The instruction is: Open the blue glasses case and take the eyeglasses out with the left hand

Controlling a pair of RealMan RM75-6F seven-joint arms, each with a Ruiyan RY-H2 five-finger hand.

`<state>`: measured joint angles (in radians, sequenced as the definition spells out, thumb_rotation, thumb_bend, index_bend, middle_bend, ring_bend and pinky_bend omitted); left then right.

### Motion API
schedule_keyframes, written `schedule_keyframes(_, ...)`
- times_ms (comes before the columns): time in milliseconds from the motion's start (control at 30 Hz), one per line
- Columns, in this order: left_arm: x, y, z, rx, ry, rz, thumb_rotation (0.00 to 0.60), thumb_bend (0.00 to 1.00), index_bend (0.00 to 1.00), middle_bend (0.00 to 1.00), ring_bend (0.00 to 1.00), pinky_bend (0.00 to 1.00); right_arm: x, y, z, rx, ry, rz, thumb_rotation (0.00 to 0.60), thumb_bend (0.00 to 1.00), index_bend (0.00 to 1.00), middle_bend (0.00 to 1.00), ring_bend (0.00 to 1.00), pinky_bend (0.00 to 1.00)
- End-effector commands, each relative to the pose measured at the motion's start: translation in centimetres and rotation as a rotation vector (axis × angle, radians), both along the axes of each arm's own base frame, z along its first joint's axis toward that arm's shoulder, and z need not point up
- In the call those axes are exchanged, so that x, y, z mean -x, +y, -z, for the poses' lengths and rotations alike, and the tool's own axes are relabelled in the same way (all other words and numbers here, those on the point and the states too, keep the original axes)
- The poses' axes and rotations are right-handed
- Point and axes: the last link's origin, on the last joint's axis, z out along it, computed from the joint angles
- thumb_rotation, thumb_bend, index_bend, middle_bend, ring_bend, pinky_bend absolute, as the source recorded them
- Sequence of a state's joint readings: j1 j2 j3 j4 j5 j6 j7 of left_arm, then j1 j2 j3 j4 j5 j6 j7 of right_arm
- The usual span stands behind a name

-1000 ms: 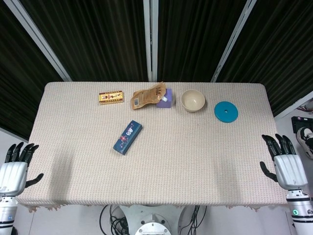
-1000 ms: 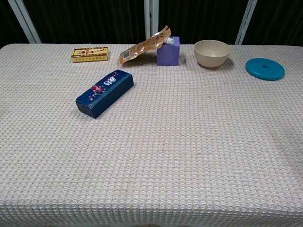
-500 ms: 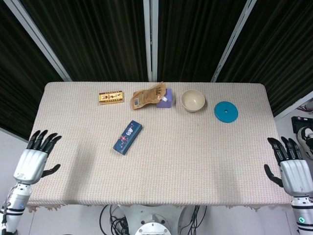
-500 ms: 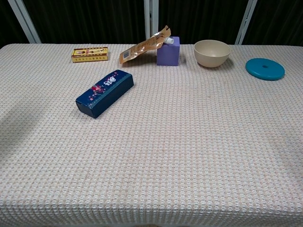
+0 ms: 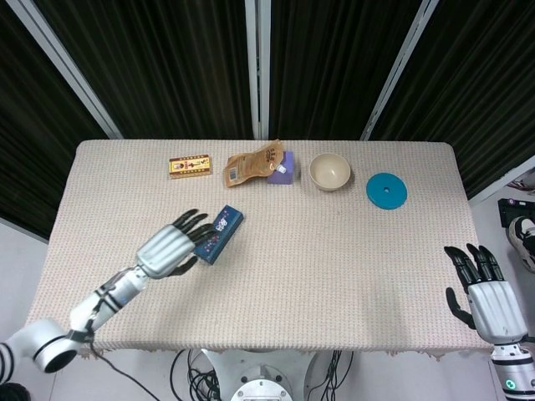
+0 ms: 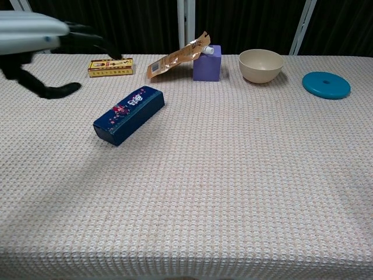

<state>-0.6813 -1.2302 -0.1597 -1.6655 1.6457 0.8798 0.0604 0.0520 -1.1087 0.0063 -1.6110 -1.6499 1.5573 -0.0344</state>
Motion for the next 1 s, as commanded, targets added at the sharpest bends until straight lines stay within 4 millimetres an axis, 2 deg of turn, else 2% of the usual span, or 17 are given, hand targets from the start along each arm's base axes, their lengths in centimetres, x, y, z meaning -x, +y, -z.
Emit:
schedule_keyframes(33,-4.7,2.1,3.9,0.105,-0.003,0.044,0.6,0.49,0.16,0.17,0.0,0.0,-0.1,0.1,0.0,0.002,0.002,-0.005,0.6,0.48,0.0,0.14,0.0,0.03)
schedule_keyframes(233,-8.9,3.8,8.1,0.173,0.059,0.079,0.6,0.51,0.17,0.19,0.0,0.0,-0.4,0.2,-0.1,0.0,0.006,-0.011,0.6,0.48,0.0,0.14,0.0,0.03)
schedule_keyframes(400,-10.2,6.1,10.5,0.173,0.121,0.031,0.6,0.53,0.18,0.22,0.0,0.0,-0.4,0.3,-0.1,0.002,0.003,-0.01,0.6,0.48,0.0,0.14,0.0,0.03)
schedule_keyframes(533,-9.9,8.0,11.8,0.157,0.196,-0.017,0.6,0.54,0.18,0.24,0.0,0.0,-0.2,0.4,-0.3,0.009,-0.003,-0.009,0.6,0.48,0.0,0.14,0.0,0.03)
schedule_keyframes(667,-9.3,9.0,12.3,0.15,0.218,-0.081,0.6,0.54,0.18,0.26,0.0,0.0,0.1,0.6,-0.3,0.012,-0.008,-0.002,0.6,0.48,0.0,0.14,0.0,0.03)
schedule_keyframes(1000,-6.0,10.5,10.6,0.055,0.32,-0.199,0.6,0.56,0.18,0.3,0.0,0.0,0.4,0.4,-0.3,0.012,-0.013,0.001,0.6,0.48,0.0,0.14,0.0,0.03)
